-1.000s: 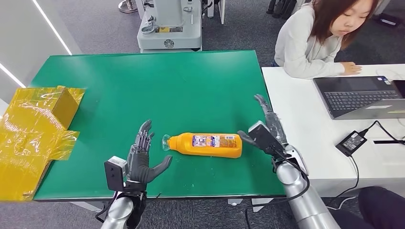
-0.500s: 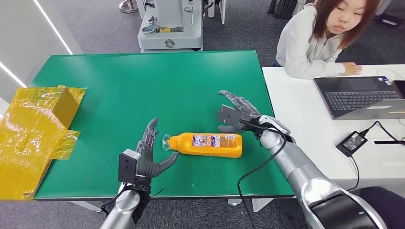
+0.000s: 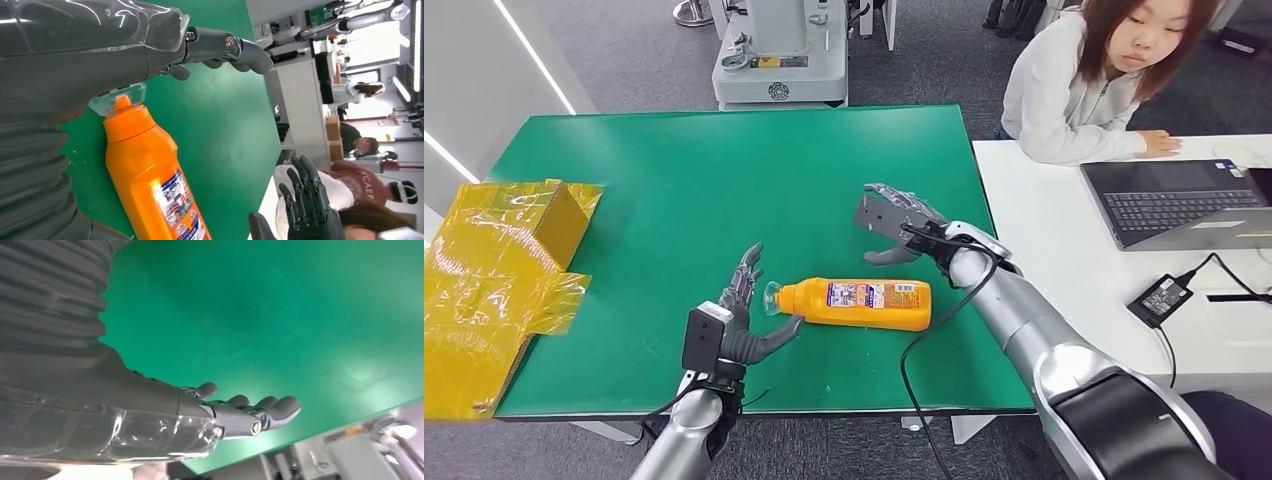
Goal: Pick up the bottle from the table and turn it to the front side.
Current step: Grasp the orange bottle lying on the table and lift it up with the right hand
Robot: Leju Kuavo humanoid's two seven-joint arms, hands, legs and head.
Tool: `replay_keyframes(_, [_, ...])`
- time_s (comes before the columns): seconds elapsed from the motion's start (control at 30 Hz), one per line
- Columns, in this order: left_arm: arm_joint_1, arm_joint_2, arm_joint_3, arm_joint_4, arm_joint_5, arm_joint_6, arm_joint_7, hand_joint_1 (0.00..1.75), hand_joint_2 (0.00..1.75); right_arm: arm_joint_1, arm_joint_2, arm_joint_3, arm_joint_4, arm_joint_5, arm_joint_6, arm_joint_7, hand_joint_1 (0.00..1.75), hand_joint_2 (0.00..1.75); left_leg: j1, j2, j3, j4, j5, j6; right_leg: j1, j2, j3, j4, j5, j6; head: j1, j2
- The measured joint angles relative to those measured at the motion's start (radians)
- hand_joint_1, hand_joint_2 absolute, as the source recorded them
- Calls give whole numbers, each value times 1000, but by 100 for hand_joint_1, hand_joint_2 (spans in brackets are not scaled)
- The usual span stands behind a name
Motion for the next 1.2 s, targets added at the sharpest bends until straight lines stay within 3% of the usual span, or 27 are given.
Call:
replay_keyframes(0.17, [0, 0, 0, 1, -2, -1, 26, 0, 175, -29, 26, 64, 35, 79, 72, 103, 0, 175, 0, 0, 0, 0, 0, 0, 0, 0, 0, 0, 0, 0, 0, 0])
replay_keyframes(0.37, [-2, 2, 0, 1, 6, -14, 47, 0, 175, -55, 44, 147, 71, 115, 158, 159, 0, 175, 0, 0, 0, 0, 0, 0, 0, 0, 0, 0, 0, 0, 0, 0])
replay_keyframes(0.77, [-10, 9, 0, 1, 36, -32, 50, 0, 175, -58, 47, 229, 92, 91, 212, 193, 0, 175, 0, 0, 0, 0, 0, 0, 0, 0, 0, 0, 0, 0, 0, 0])
replay_keyframes(1.2, [-1, 17, 0, 1, 47, -39, 61, 0, 175, -44, 47, 271, 92, 47, 227, 177, 0, 175, 0, 0, 0, 0, 0, 0, 0, 0, 0, 0, 0, 0, 0, 0])
